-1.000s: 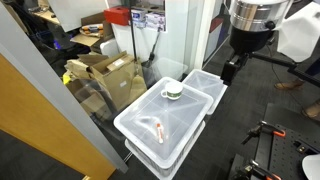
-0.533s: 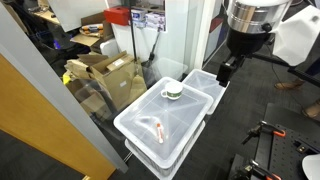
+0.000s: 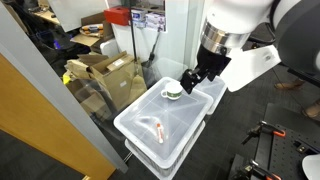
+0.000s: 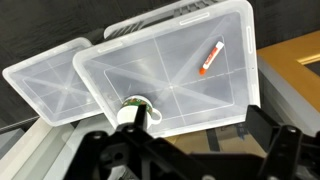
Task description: Put the orange marker in the bowl
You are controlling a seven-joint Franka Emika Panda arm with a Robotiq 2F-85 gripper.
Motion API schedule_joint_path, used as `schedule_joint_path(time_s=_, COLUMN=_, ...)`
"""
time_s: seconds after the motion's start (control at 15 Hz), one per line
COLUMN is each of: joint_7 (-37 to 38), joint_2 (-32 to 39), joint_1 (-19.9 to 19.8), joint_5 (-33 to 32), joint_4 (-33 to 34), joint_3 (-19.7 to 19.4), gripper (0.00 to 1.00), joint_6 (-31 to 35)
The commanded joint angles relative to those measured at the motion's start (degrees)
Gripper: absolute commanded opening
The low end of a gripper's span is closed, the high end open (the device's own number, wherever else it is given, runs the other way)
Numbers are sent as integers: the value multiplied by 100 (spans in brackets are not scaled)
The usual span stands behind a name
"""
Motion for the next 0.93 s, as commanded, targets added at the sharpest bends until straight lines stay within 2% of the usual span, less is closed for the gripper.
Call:
schedule_joint_path(time_s=0.0, joint_7=894, joint_2=581, joint_1=29, joint_5=-172, joint_4=134, joint_3=118, gripper=100, joint_6=777)
schedule_joint_path(time_s=0.47, joint_7=1877, joint_2=1784, joint_1=266, joint_5=-672, joint_4=308, joint_3=-45, gripper=100, joint_6=2143)
schedule_joint_path(time_s=0.6, joint_7=2116, joint_2=2120, joint_1=408, joint_5=-758, joint_4=416, joint_3=-189, gripper=100, joint_6=2388)
schedule_joint_path(time_s=0.67, joint_7=2285, joint_2=2280, joint_1=244, joint_5=-806, joint_4=470, joint_3=0, gripper=100, joint_6=2484)
schedule_joint_path(time_s=0.87, joint_7=2575, joint_2=2798, joint_1=324, joint_5=-797, joint_4=748, joint_3=-69, gripper=100, joint_6=2627)
